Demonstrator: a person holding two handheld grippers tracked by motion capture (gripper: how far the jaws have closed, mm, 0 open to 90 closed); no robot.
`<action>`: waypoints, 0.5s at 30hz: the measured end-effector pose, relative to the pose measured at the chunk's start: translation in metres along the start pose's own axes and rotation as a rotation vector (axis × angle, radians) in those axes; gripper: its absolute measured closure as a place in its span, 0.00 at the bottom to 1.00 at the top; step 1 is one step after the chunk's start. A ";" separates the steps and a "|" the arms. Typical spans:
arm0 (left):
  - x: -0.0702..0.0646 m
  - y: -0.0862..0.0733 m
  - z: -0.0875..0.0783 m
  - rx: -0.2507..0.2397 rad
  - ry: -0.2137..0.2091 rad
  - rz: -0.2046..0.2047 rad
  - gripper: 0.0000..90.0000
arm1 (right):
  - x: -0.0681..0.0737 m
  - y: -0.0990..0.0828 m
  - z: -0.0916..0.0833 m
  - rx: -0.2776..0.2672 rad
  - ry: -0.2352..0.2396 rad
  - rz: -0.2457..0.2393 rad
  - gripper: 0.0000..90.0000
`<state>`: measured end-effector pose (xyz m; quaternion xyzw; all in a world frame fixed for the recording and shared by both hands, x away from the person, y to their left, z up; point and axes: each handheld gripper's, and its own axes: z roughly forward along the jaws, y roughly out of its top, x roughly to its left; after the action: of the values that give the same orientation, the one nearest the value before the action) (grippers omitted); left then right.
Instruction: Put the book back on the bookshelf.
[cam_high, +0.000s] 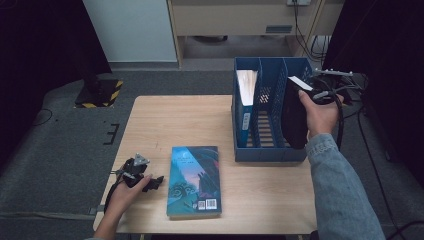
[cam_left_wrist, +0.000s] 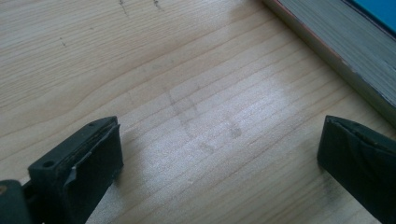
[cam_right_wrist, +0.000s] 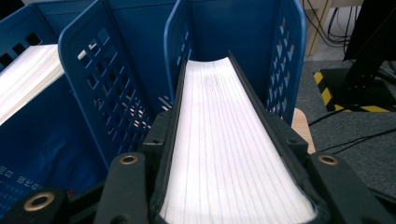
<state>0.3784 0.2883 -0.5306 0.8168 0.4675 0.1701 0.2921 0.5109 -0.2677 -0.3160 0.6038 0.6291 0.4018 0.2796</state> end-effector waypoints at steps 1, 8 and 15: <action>0.000 0.000 0.000 0.003 0.000 0.000 0.00 | 0.000 0.000 0.000 0.000 0.000 0.000 0.58; 0.000 0.000 0.000 0.000 0.000 -0.001 0.00 | -0.004 0.002 0.005 0.010 -0.004 0.028 0.58; 0.000 0.000 0.000 -0.006 -0.001 -0.003 0.00 | -0.007 0.011 0.004 -0.017 -0.007 0.051 0.58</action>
<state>0.3786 0.2883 -0.5309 0.8154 0.4680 0.1705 0.2949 0.5209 -0.2745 -0.3098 0.6187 0.6090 0.4122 0.2766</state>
